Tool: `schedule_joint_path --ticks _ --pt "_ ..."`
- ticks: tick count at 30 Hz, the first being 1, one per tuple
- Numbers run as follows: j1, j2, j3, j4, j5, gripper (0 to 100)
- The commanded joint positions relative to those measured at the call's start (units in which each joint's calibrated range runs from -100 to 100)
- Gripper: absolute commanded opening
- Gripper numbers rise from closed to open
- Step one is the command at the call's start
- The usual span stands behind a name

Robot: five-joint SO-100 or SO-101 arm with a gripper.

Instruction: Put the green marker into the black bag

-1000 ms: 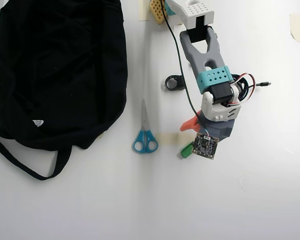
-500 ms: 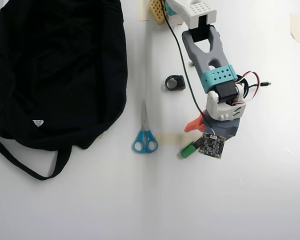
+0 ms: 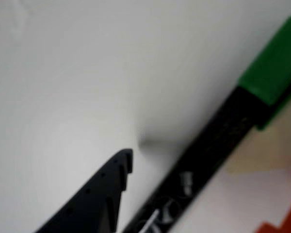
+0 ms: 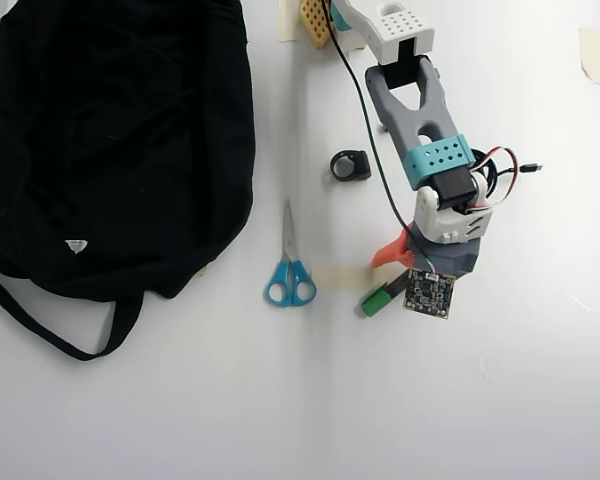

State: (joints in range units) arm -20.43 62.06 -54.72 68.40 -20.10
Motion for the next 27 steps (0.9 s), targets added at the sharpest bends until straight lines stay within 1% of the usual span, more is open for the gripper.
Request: schedule_joint_path --ticks 1,27 --pt "-0.59 -0.48 -3.41 -0.96 0.17 42" --pt "-0.07 0.51 -2.61 1.97 0.43 42"
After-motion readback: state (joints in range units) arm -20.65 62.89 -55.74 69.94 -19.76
